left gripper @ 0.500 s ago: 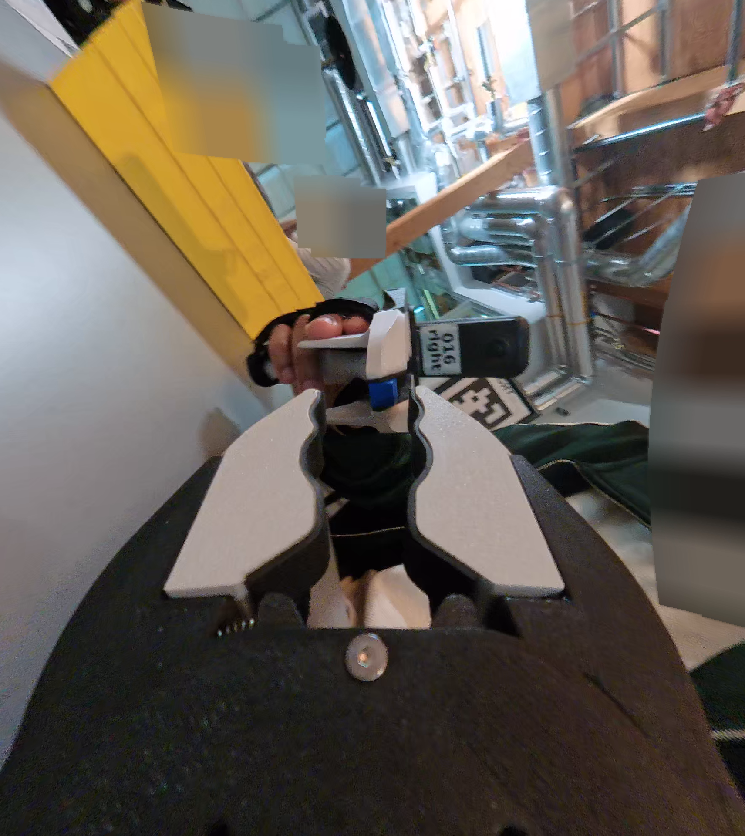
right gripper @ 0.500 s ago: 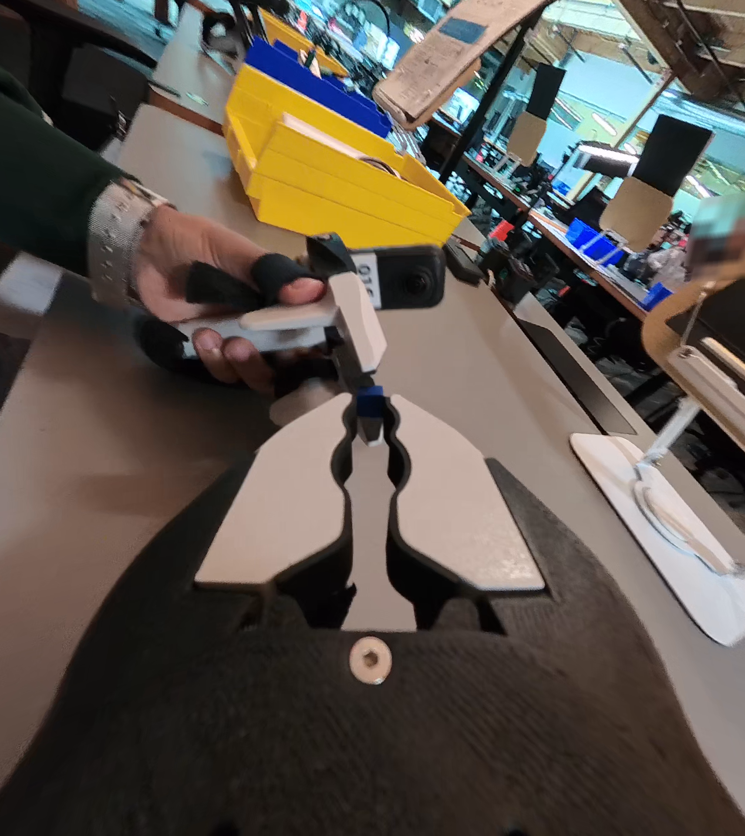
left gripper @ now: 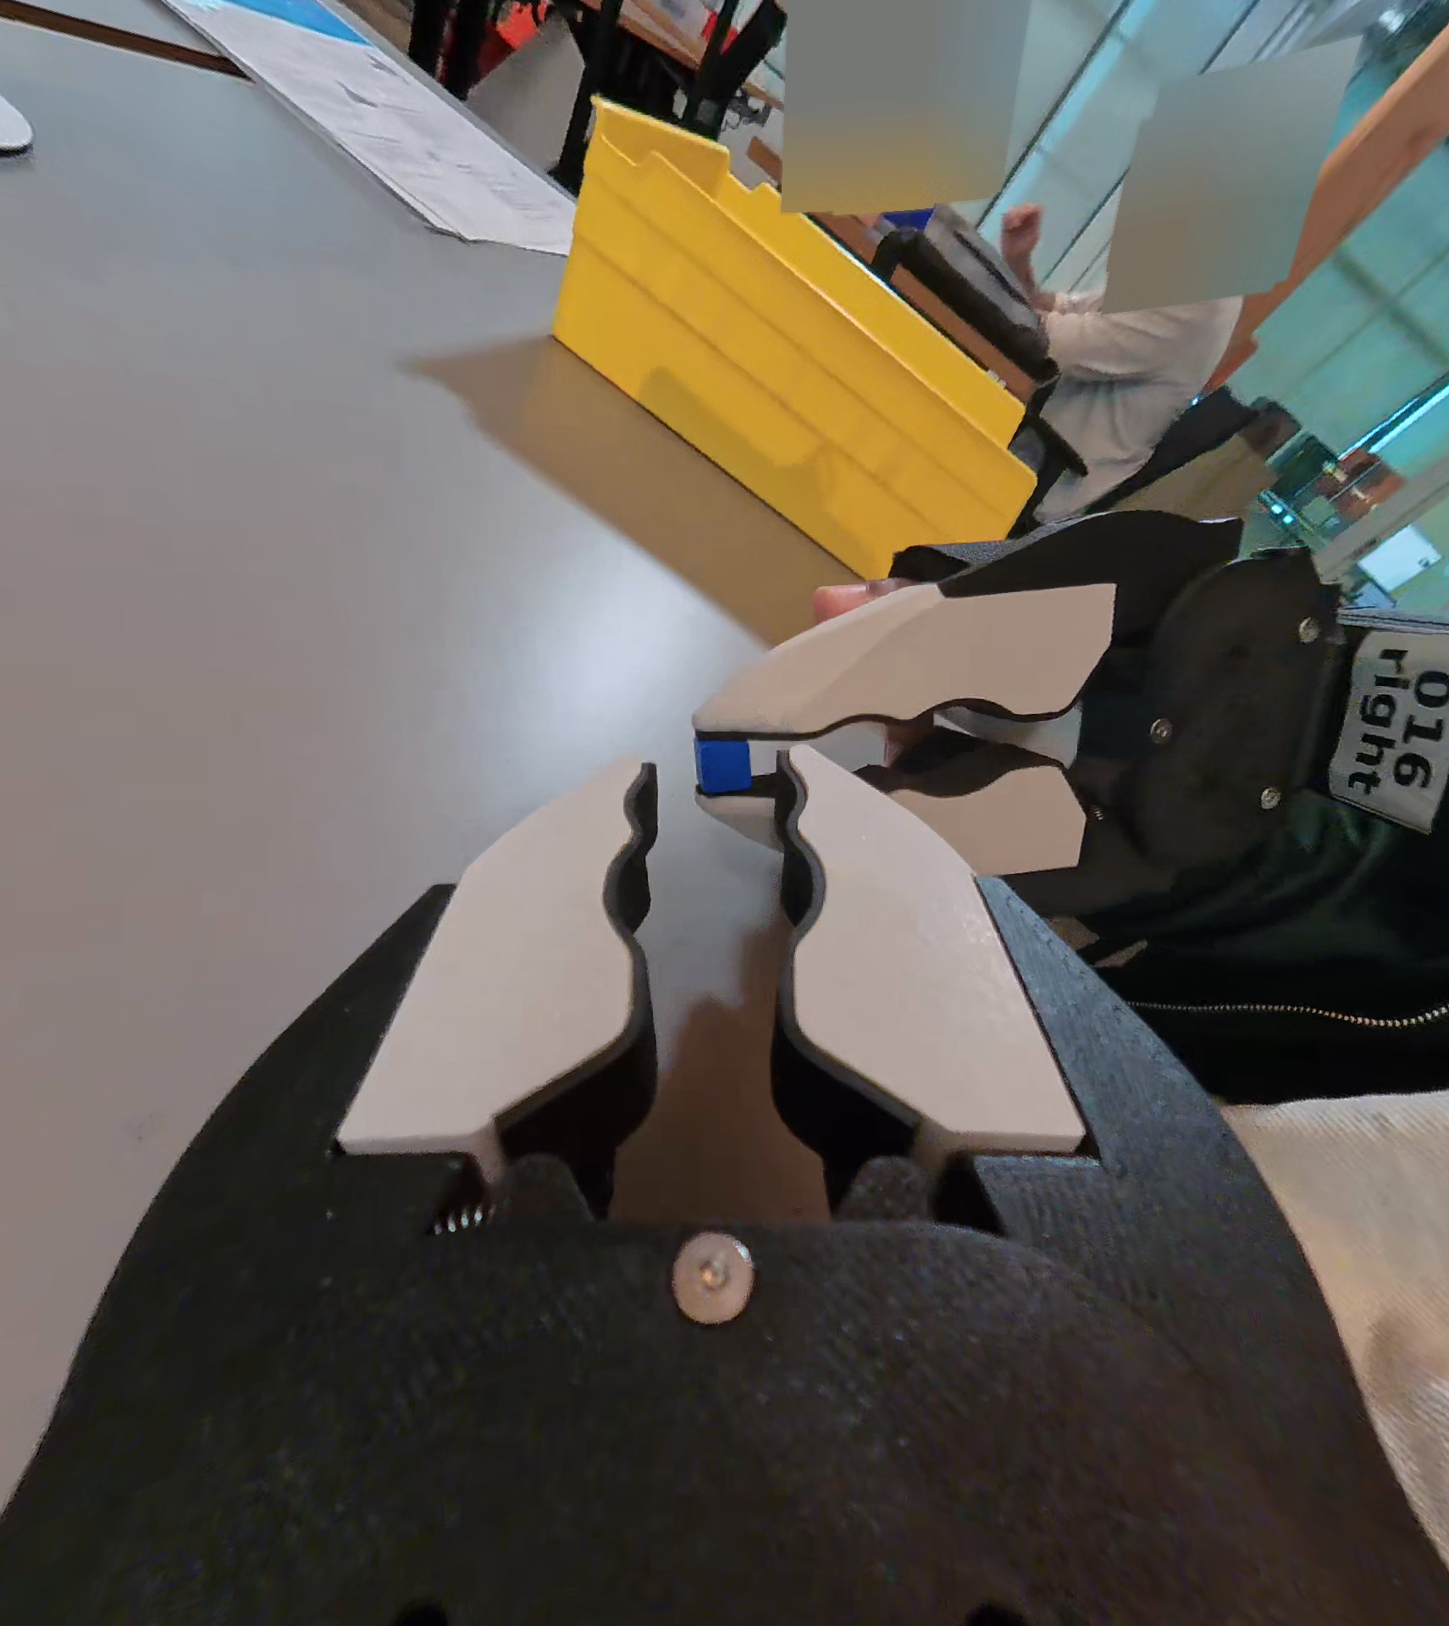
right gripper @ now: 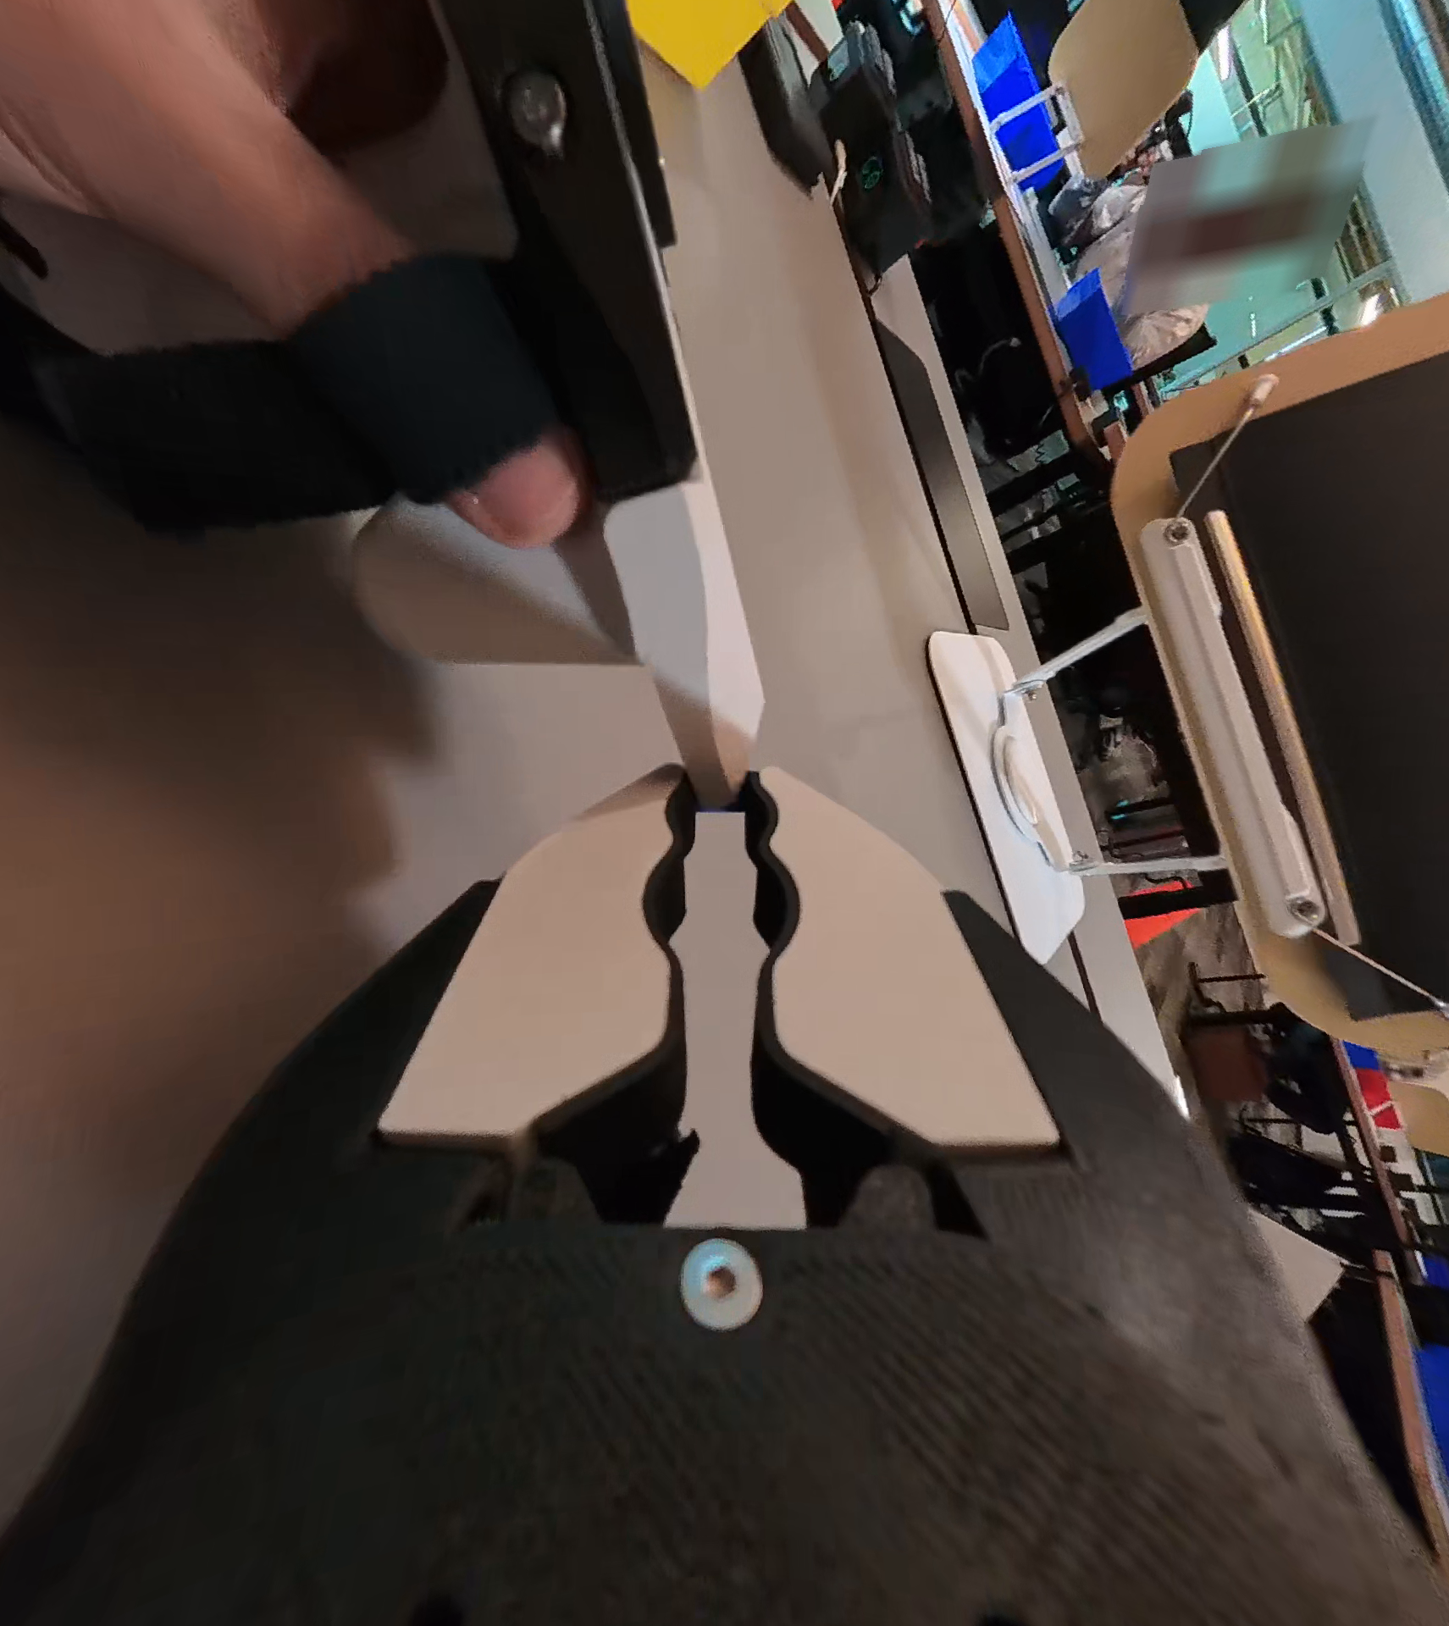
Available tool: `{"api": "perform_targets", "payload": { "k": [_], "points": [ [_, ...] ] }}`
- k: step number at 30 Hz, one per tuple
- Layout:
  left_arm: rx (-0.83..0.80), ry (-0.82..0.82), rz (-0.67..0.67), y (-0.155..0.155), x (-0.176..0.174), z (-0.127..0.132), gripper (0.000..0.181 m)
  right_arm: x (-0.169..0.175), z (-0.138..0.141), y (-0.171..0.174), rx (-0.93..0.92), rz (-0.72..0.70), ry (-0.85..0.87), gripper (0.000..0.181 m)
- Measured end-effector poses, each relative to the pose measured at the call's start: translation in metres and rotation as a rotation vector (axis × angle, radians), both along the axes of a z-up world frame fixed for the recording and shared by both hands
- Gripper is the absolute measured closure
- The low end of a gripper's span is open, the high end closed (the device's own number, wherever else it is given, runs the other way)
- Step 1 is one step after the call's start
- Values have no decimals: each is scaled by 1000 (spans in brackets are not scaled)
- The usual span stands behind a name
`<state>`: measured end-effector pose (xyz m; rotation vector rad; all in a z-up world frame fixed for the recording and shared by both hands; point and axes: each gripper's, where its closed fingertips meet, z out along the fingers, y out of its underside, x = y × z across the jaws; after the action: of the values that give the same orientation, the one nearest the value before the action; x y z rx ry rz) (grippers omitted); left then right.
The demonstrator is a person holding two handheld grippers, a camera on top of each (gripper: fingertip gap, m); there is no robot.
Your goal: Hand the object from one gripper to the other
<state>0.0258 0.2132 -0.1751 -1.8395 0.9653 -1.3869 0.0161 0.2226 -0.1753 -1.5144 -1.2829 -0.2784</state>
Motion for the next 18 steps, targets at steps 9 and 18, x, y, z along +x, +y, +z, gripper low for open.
{"api": "perform_targets", "payload": {
  "k": [9, 18],
  "points": [
    [0, 8, -5, -1, 0, -2, 168, -2, -4, 0, 6, -2, -22, 171],
    [-67, -249, -21, 10, -14, 27, 170, 0, 11, 7, -214, 60, 445, 108]
  ]
}}
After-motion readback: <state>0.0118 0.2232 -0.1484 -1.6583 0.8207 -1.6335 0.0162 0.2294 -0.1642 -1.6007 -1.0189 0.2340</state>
